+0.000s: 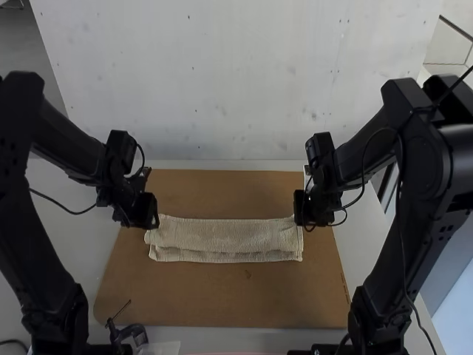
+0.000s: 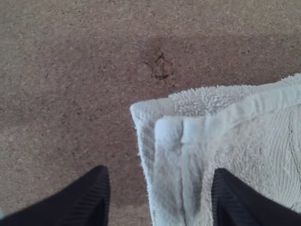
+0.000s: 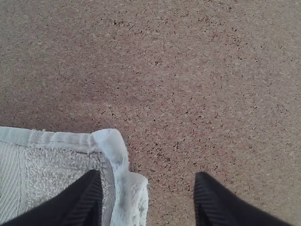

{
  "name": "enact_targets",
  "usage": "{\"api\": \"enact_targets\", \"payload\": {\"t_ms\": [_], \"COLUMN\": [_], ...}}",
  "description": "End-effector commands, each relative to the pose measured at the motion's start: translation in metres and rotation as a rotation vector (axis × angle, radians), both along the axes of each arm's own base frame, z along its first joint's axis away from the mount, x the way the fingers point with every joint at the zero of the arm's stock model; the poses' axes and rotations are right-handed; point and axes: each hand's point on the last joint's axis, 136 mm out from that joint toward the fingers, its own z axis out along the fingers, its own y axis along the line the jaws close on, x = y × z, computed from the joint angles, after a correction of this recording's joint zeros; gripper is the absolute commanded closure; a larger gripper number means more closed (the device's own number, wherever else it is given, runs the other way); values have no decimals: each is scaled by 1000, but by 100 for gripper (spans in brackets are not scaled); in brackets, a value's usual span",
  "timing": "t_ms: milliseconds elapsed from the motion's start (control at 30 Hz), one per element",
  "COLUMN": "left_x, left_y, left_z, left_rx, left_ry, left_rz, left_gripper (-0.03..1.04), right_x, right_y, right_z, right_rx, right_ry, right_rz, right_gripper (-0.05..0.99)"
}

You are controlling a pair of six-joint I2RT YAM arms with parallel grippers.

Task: Fold the towel.

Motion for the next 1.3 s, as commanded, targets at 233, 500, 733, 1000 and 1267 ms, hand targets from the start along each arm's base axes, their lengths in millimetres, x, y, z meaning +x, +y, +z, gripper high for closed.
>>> {"api": "enact_targets", "payload": {"t_ms": [233,500,733,1000,1267], "left_x": [3,6,5,6,4], "left_y": [-5,-2,-4,-1,-1], "left_z": [25,38,38,40,37], "left_rx": [1,1,0,0,-3], "left_ry": [-64,-111,-111,-120,-120], "left_rz": [-15,-6,-11,-2,-2], "left_gripper": [51,51,51,51,51], "right_x": [8,-1,-3,-10,-13], "right_y": [-11,-19,-14,-13,-10], "right_z": [1,14,23,30,26], "right_rx": [-11,-23,60,91,110], "right_ry": [-13,36,73,107,106], "right_rz": [-48,-51,-44,-45,-41], "right_gripper": [37,37,37,37,37]}}
